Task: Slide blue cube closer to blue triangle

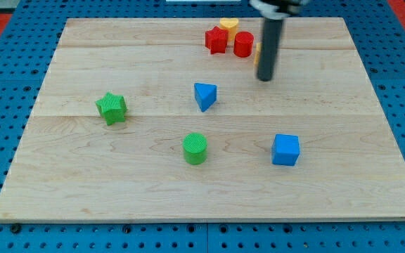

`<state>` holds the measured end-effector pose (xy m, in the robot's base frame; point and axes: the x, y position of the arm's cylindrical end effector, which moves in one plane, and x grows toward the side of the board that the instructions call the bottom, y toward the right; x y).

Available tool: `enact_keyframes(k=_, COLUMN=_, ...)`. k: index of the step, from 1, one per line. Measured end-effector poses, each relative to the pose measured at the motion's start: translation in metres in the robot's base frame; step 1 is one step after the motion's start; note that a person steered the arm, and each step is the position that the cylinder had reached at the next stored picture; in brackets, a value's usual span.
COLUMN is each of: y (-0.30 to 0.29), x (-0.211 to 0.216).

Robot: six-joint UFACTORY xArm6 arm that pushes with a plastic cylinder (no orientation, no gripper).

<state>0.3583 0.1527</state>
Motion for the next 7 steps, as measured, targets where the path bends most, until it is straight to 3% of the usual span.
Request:
enact_keyframes(k=1, y=0.067, x=-0.027)
enact_keyframes(k=2, y=0.006, x=-0.053)
enact_keyframes(k=3, y=-0.008, x=-0.019)
enact_keyframes(k=4, y=0.045, x=-0.011)
enact_keyframes(k=5, y=0.058, x=0.061)
enact_keyframes(k=7, y=0.021, x=0.169)
